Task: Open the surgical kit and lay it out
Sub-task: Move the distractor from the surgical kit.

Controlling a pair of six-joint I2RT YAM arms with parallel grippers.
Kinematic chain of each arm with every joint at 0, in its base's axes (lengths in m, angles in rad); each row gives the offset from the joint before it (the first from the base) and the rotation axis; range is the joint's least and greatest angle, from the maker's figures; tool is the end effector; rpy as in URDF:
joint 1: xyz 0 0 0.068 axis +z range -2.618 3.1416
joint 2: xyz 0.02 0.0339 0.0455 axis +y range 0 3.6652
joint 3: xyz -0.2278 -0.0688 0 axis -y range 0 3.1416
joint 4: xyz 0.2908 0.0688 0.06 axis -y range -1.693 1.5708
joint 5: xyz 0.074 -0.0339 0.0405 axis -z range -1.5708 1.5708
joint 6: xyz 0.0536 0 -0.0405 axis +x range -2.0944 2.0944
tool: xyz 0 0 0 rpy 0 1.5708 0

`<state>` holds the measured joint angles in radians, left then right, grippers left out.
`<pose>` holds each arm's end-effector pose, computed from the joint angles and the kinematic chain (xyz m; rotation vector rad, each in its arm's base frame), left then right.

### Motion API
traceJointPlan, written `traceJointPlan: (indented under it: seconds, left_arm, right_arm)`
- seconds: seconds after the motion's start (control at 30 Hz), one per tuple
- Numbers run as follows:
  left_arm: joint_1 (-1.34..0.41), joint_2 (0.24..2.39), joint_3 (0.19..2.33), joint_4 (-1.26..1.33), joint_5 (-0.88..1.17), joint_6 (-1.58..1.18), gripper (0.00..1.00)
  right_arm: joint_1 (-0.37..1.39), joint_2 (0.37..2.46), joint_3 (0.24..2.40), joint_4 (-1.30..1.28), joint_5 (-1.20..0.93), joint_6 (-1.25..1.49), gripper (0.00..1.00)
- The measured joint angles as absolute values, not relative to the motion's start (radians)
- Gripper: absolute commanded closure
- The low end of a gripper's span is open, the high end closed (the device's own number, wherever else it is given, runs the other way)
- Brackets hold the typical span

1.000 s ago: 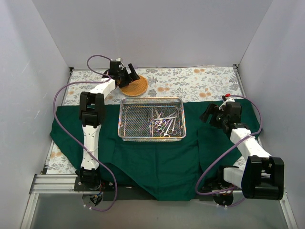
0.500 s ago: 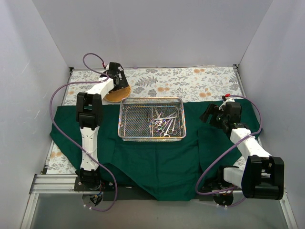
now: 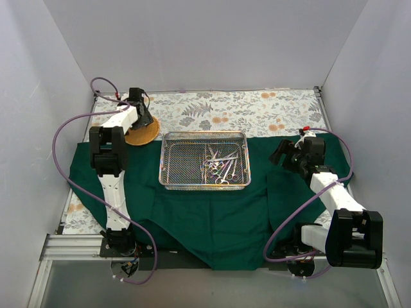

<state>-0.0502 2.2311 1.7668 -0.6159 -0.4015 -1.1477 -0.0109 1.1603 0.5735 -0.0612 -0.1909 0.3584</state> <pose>0.5051 -0.0044 0.1081 -1.4219 2.0800 0.0678 0.3055 0.0068 0.1349 0.3054 2.2139 0.4024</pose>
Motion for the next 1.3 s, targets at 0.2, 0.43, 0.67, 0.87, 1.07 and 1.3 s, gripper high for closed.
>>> traceJointPlan:
  seconds: [0.2, 0.43, 0.67, 0.87, 1.07, 1.3]
  left_arm:
    - [0.0, 2.188, 1.706, -0.628, -0.413, -1.176, 0.02]
    - [0.047, 2.089, 1.608, -0.616, -0.41, -1.203, 0.02]
    - [0.134, 1.873, 1.416, -0.497, -0.284, -1.327, 0.02]
    - [0.292, 1.794, 1.249, -0.356, -0.071, -1.432, 0.02]
    - [0.318, 1.849, 1.196, -0.282, 0.104, -1.467, 0.02]
    - [0.315, 1.898, 1.197, -0.223, 0.21, -1.496, 0.02]
  right_arm:
    - [-0.011, 1.16, 0.574, -0.06, -0.199, 0.359, 0.09]
    - [-0.011, 1.16, 0.574, -0.059, -0.213, 0.359, 0.09]
    - [-0.011, 1.16, 0.574, -0.056, -0.213, 0.359, 0.1]
    - [-0.011, 1.16, 0.573, -0.051, -0.22, 0.359, 0.1]
    - [-0.01, 1.16, 0.573, -0.049, -0.224, 0.359, 0.1]
    - [-0.01, 1.16, 0.572, -0.049, -0.231, 0.359, 0.1]
